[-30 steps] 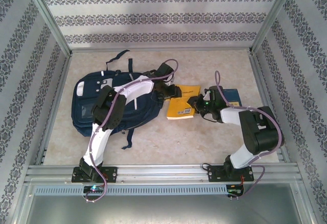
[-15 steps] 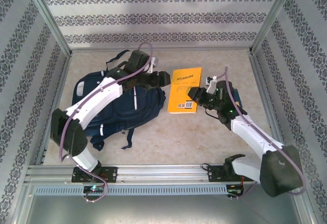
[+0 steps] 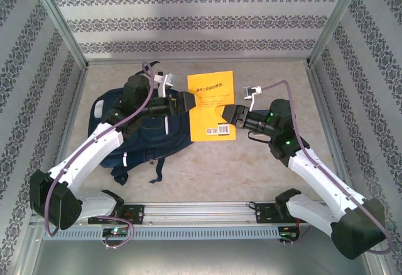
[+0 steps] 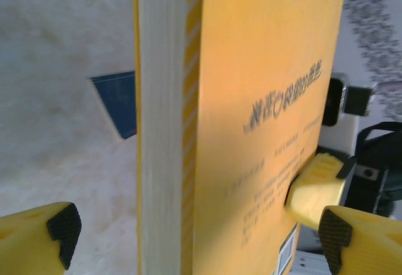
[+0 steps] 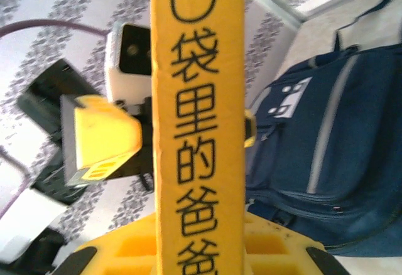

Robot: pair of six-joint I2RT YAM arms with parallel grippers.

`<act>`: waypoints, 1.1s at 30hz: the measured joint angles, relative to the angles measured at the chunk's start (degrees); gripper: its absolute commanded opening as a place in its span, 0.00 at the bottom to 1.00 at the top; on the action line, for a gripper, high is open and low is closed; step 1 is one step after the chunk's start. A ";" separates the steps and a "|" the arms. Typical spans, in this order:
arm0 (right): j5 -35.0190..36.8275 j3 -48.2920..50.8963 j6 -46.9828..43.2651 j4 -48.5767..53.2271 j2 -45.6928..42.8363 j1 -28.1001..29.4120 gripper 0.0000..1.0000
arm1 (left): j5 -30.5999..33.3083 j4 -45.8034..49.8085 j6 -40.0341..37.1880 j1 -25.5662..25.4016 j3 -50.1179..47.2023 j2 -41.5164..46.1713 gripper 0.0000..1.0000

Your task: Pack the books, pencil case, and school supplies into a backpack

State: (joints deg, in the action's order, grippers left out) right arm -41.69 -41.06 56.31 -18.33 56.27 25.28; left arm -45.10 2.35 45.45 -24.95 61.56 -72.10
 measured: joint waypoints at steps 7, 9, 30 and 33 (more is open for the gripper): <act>-1.51 -0.46 3.02 -4.02 -2.84 1.88 0.00 | -4.70 -13.22 7.28 0.00 -4.76 1.84 0.92; -1.57 -0.46 3.93 -5.33 -2.89 1.88 0.00 | -5.57 -17.20 9.51 0.00 -5.99 2.23 0.89; -3.98 -0.57 5.22 -9.18 -0.98 1.88 0.00 | -9.27 -46.80 25.33 -1.20 -13.46 2.23 0.02; -4.07 -0.57 5.11 -9.16 -0.87 1.88 0.00 | -9.09 -46.47 24.61 -1.25 -13.46 2.25 0.00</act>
State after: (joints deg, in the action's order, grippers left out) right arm -45.76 -41.63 61.43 -27.49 55.40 27.16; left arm -54.19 -44.12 70.06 -26.20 48.10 -69.84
